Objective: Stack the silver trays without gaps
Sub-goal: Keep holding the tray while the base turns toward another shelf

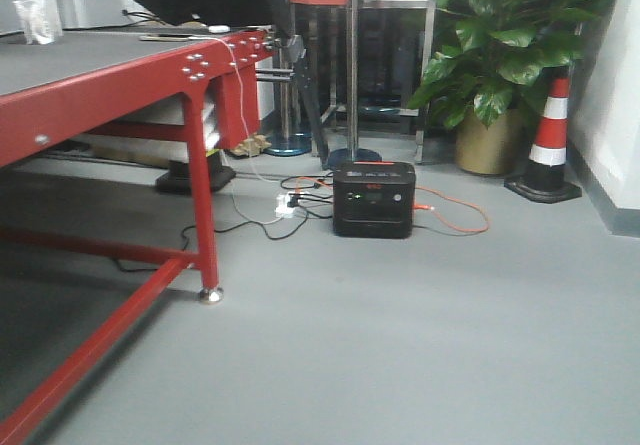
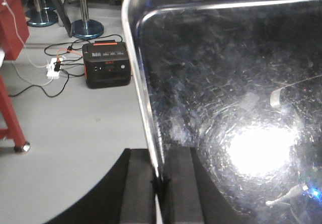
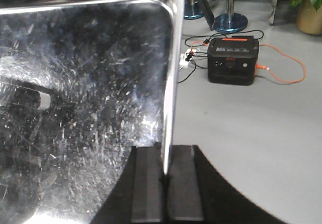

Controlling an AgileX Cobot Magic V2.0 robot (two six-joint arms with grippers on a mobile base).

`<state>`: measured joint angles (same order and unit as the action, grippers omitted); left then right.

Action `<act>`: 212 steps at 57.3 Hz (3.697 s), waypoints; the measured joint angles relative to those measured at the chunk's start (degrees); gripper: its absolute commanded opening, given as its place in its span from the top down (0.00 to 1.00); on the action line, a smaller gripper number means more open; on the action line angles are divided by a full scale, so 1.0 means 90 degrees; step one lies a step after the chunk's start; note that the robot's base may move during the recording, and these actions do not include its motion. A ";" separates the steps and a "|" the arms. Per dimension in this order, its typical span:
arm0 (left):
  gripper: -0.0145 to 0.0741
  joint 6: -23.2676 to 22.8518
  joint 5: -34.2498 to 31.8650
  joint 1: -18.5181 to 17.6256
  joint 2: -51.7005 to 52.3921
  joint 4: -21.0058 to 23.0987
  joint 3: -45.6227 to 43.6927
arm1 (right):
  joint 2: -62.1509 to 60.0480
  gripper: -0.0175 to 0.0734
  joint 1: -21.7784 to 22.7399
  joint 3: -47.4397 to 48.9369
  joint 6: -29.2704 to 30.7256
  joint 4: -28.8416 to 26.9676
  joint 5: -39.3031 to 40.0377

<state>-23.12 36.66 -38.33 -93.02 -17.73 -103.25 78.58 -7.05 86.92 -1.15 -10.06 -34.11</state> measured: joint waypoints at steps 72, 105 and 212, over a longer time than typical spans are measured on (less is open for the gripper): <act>0.84 0.0000 -0.0011 0.0000 0.0000 -0.0010 0.0000 | 0.0000 0.89 0.0000 0.0000 0.0000 0.0000 0.0000; 0.84 0.0000 -0.0011 0.0000 0.0000 -0.0010 0.0000 | 0.0000 0.89 0.0000 0.0000 0.0000 0.0000 0.0025; 0.84 0.0000 -0.0011 0.0000 0.0000 -0.0014 0.0000 | 0.0000 0.89 -0.0003 0.0000 0.0000 0.0000 0.0056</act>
<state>-23.12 36.56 -38.33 -93.02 -17.86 -103.25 78.58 -7.07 86.92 -1.15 -10.06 -33.61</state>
